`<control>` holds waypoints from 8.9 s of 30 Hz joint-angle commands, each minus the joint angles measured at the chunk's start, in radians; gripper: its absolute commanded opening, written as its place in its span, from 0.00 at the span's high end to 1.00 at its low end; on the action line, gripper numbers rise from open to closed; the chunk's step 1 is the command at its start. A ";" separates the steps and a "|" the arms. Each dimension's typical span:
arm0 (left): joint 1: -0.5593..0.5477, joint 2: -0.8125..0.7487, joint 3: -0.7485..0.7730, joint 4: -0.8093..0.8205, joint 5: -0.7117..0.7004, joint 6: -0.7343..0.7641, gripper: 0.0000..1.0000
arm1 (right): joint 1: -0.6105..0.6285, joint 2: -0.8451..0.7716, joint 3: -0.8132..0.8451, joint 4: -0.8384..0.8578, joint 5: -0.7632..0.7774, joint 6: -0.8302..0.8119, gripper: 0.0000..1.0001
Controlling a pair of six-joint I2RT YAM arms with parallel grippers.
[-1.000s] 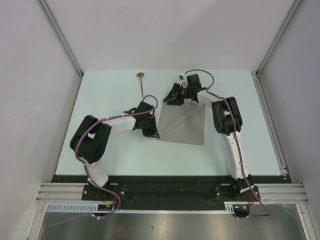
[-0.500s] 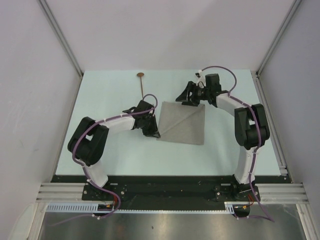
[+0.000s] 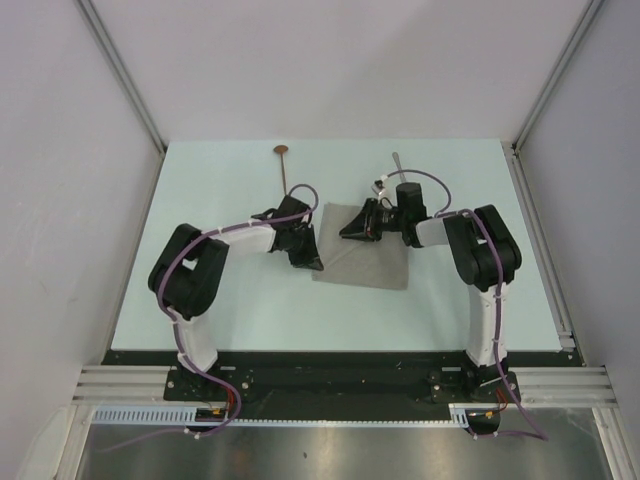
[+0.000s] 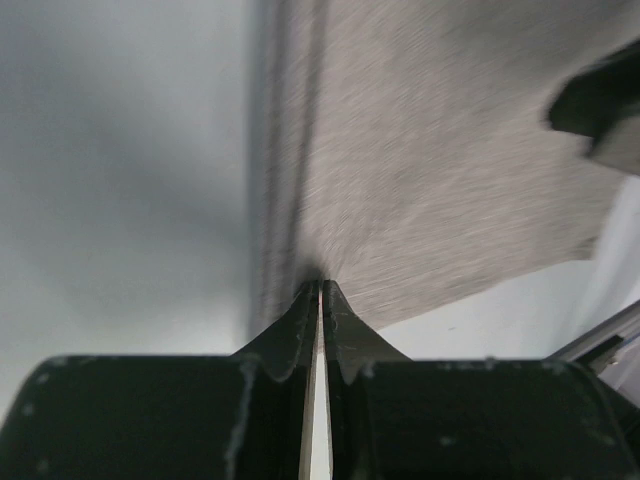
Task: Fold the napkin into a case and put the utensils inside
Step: Smooth out the upper triangle-folded napkin at the center of the board, then move the upper triangle-folded napkin to the center of the board, then pick up the upper triangle-folded napkin from the center of the board.
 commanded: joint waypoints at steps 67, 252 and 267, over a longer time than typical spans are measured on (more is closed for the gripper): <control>0.058 0.342 0.500 -0.029 0.009 0.049 0.82 | -0.082 -0.351 -0.131 -0.603 0.311 -0.340 0.77; -0.100 0.327 0.397 -0.064 -0.338 -0.241 1.00 | 0.699 -0.436 -0.079 -0.861 1.278 -0.496 0.51; -0.086 0.336 0.383 -0.052 -0.324 -0.245 1.00 | 0.802 -0.307 0.015 -1.022 1.520 -0.518 0.55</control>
